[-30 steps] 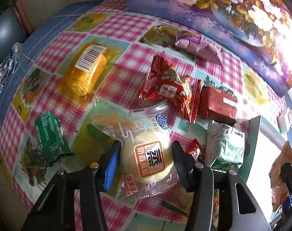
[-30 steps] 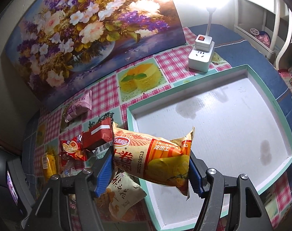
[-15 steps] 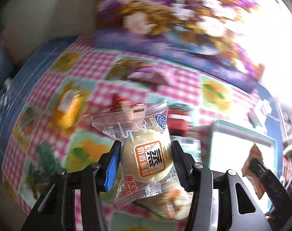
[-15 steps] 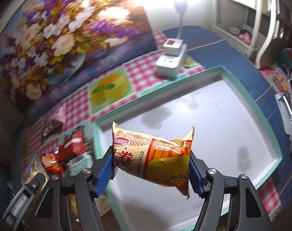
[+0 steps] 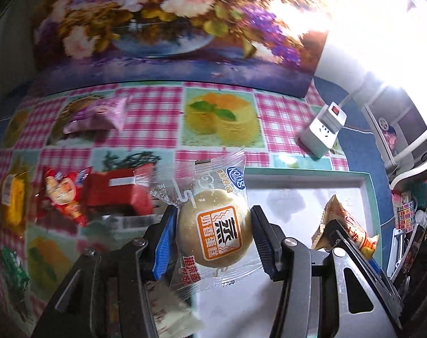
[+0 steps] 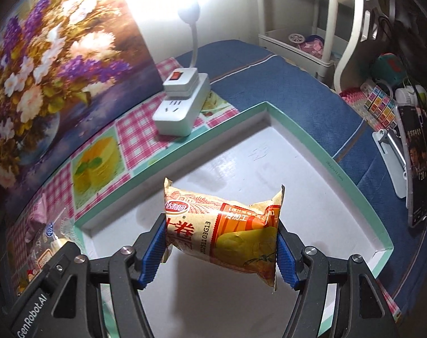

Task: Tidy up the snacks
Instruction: 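Place bread roll bag in tray with right gripper while left gripper carries steamed bun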

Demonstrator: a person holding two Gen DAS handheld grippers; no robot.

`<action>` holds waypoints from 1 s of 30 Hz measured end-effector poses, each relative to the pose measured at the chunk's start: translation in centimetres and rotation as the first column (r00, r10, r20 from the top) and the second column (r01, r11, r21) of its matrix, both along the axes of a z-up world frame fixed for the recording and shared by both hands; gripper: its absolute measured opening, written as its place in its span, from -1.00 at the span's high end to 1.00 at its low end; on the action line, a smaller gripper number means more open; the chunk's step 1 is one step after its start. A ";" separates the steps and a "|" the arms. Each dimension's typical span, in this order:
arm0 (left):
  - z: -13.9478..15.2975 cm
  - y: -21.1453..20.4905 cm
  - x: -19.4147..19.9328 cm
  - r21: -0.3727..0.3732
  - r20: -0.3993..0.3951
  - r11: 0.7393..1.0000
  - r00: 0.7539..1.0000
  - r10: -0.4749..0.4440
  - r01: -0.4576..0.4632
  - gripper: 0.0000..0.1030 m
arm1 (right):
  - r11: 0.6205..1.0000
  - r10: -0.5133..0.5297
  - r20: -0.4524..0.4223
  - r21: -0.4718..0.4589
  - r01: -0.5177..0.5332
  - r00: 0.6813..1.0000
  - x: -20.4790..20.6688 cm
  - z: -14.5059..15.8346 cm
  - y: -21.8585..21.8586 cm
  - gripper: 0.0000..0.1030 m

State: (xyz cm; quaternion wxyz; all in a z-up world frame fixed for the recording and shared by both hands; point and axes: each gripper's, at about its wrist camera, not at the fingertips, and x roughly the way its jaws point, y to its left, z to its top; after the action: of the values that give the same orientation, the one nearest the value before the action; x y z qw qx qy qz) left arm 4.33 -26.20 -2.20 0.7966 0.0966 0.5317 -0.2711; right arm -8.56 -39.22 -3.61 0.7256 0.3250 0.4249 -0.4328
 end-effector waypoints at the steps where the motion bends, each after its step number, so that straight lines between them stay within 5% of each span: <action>1: 0.0 -0.3 0.0 -0.004 -0.002 1.000 1.000 -0.003 0.003 -0.04 | 1.000 -0.011 -0.003 -0.002 0.011 1.000 -0.1 -0.1 -0.3 -0.39; 19: -0.3 -1.7 0.2 -0.031 -0.046 0.999 0.998 -0.033 0.032 -0.08 | 0.999 -0.042 -0.008 0.007 0.042 0.999 -0.4 -0.4 -1.4 -0.42; 23: 0.3 -1.6 0.2 -0.044 -0.036 0.998 0.999 -0.037 0.036 -0.54 | 0.999 -0.030 -0.002 0.019 0.030 1.000 -0.4 -0.4 -1.4 -0.43; 30: 0.9 -1.2 0.5 -0.034 -0.016 0.999 1.000 -0.027 0.026 -0.54 | 0.999 -0.022 -0.007 0.034 0.022 1.000 -0.2 -0.7 -1.4 -0.45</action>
State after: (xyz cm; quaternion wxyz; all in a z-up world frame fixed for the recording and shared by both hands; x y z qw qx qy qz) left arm 4.80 -27.43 -1.32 0.7899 0.0879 0.5324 -0.2913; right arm -8.75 -40.63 -4.26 0.7138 0.3407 0.4309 -0.4344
